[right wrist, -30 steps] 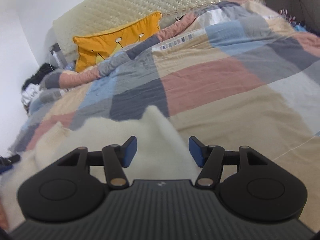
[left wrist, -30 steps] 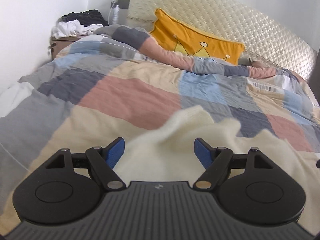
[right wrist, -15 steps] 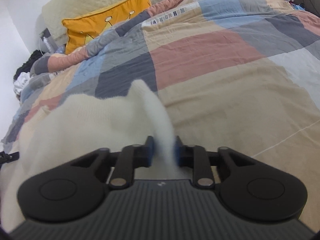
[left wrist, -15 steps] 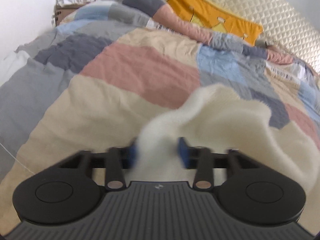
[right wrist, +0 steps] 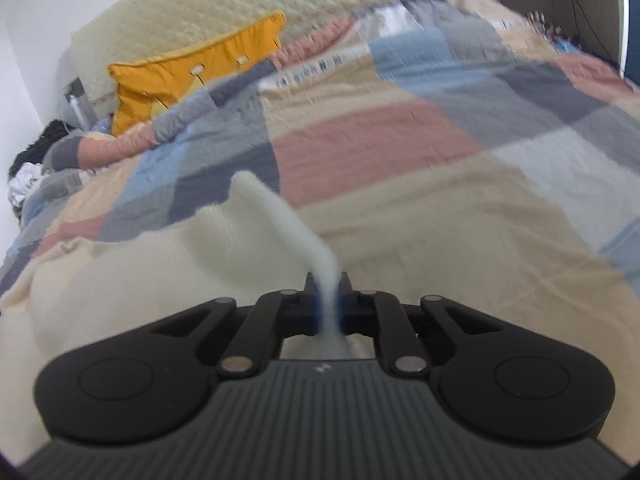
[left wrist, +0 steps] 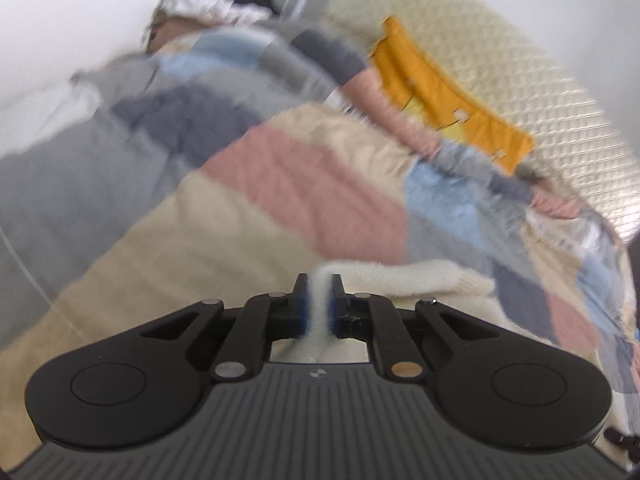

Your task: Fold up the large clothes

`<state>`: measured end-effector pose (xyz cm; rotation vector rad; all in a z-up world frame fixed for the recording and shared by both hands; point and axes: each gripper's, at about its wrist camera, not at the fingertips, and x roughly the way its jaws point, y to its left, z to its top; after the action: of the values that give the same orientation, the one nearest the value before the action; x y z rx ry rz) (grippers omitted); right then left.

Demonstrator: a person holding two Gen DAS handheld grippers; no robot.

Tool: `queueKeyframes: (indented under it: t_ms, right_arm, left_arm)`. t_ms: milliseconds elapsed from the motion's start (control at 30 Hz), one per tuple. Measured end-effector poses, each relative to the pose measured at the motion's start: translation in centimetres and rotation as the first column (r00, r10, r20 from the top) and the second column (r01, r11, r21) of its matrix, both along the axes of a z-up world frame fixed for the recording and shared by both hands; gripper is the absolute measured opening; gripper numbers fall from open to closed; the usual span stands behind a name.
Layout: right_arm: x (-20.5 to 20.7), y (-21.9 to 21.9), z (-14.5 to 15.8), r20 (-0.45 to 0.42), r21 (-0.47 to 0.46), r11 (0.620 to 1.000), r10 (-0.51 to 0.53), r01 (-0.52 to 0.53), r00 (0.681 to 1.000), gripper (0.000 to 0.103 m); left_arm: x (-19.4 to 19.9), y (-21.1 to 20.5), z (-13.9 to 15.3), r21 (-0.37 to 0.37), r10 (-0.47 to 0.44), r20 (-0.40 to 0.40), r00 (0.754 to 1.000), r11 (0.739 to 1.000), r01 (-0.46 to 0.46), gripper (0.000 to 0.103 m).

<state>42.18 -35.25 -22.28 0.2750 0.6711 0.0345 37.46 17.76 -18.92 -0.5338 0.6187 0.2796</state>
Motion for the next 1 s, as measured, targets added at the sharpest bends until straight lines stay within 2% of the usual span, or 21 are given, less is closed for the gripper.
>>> queueKeyframes:
  t_ms: [100, 200, 400, 500, 567, 633, 700, 767, 900, 1000]
  right_arm:
    - [0.5, -0.2, -1.2, -0.041, 0.013, 1.0, -0.003, 0.004, 0.999, 0.011]
    - [0.5, -0.2, -1.5, -0.047, 0.018, 1.0, 0.002, -0.001, 0.999, 0.011]
    - [-0.1, -0.2, -1.2, -0.026, 0.031, 0.999, 0.013, -0.013, 1.0, 0.014]
    - [-0.9, 0.4, -0.3, -0.012, 0.005, 1.0, 0.017, -0.017, 1.0, 0.023]
    - [-1.7, 1.1, 0.6, 0.014, -0.022, 0.999, 0.033, -0.033, 0.999, 0.041]
    - [-2.9, 1.7, 1.6, 0.053, -0.048, 0.997, 0.057, -0.055, 0.997, 0.048]
    - [-4.1, 2.4, 2.7, 0.081, -0.071, 0.995, 0.079, -0.073, 0.994, 0.048]
    - [-5.4, 3.0, 3.8, 0.115, -0.079, 0.992, 0.105, -0.097, 0.988, 0.048]
    - [-7.9, 4.6, 5.4, 0.165, -0.082, 0.983, 0.179, -0.167, 0.97, 0.048]
    - [-9.6, 6.3, 5.7, 0.172, -0.086, 0.969, 0.242, -0.231, 0.955, 0.047]
  left_arm:
    - [0.9, 0.4, -1.7, -0.013, 0.007, -0.066, 0.998, 1.0, -0.008, 0.011]
    - [1.3, 0.5, -2.5, -0.013, 0.002, -0.096, 0.995, 1.0, -0.003, 0.012]
    - [0.6, 0.0, -1.8, 0.007, -0.016, -0.077, 0.997, 1.0, 0.017, 0.014]
    - [-0.3, -0.9, -0.6, 0.003, -0.045, -0.044, 0.998, 0.999, 0.046, 0.027]
    - [-1.3, -1.9, 0.4, 0.0, -0.083, -0.01, 0.997, 0.997, 0.083, 0.043]
    - [-2.5, -3.2, 1.3, 0.019, -0.119, 0.021, 0.993, 0.993, 0.119, 0.045]
    - [-3.8, -4.6, 2.2, 0.05, -0.144, 0.044, 0.989, 0.989, 0.141, 0.047]
    - [-5.1, -6.2, 3.0, 0.075, -0.187, 0.062, 0.98, 0.98, 0.182, 0.047]
    - [-7.3, -9.1, 4.1, 0.078, -0.292, 0.093, 0.952, 0.955, 0.286, 0.047]
    - [-8.6, -11.9, 4.5, 0.151, -0.358, 0.078, 0.931, 0.927, 0.344, 0.047]
